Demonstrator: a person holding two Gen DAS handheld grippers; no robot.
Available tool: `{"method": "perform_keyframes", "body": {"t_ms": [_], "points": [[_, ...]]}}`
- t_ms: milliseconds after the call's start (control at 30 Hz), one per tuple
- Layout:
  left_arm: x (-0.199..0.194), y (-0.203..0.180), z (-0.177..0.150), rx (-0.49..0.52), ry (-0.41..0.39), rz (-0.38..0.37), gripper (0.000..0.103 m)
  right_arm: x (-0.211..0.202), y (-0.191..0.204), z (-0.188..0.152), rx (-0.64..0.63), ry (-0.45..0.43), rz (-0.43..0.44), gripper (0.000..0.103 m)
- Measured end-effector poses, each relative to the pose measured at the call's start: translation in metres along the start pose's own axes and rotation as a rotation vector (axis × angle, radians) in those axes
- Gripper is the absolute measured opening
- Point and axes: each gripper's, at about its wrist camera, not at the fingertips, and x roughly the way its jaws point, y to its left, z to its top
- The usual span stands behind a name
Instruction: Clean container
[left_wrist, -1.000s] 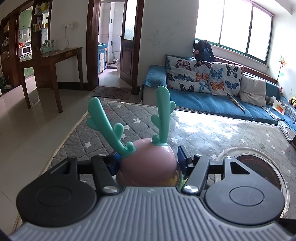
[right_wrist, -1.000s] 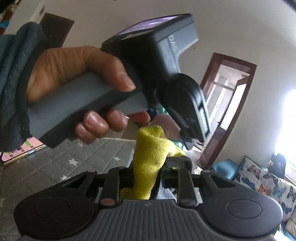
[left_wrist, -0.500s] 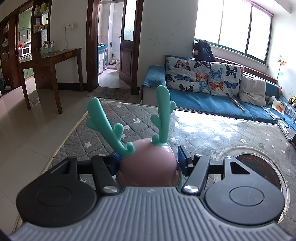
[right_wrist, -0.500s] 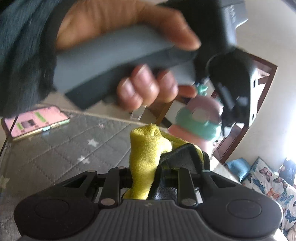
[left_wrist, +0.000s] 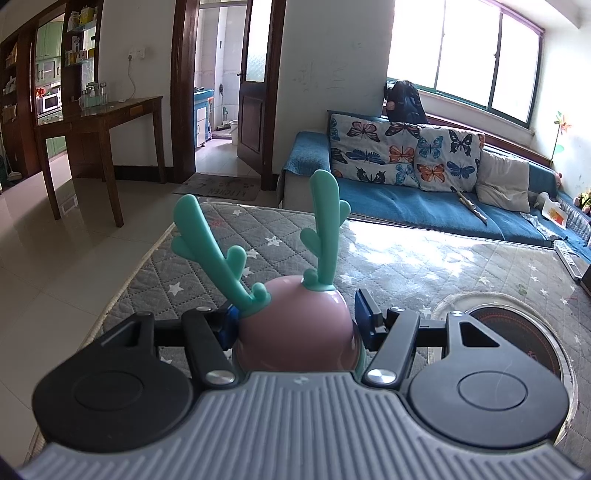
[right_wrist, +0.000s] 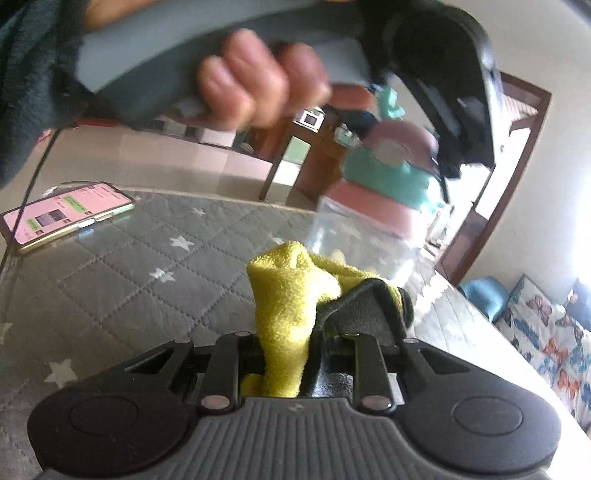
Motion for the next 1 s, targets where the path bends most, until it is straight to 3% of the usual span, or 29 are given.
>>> {"method": "perform_keyframes", "body": {"t_ms": [167, 467, 667, 1000], "points": [[-0.002, 0.003, -0.003, 0.003, -0.007, -0.011, 0.062, -0.007, -0.03, -0.003, 0.125, 0.015, -0.001, 0.023], [-0.007, 0.005, -0.008, 0.051, -0.014, -0.068, 0.062, -0.028, -0.085, 0.014, 0.364, -0.095, 0.056, 0.023], [-0.006, 0.011, -0.008, 0.035, -0.013, -0.081, 0.063, -0.032, -0.1, 0.013, 0.398, -0.124, 0.082, 0.023], [-0.003, 0.011, -0.006, 0.059, -0.01, -0.092, 0.063, -0.006, -0.09, 0.0, 0.337, -0.038, 0.098, 0.023]]}}
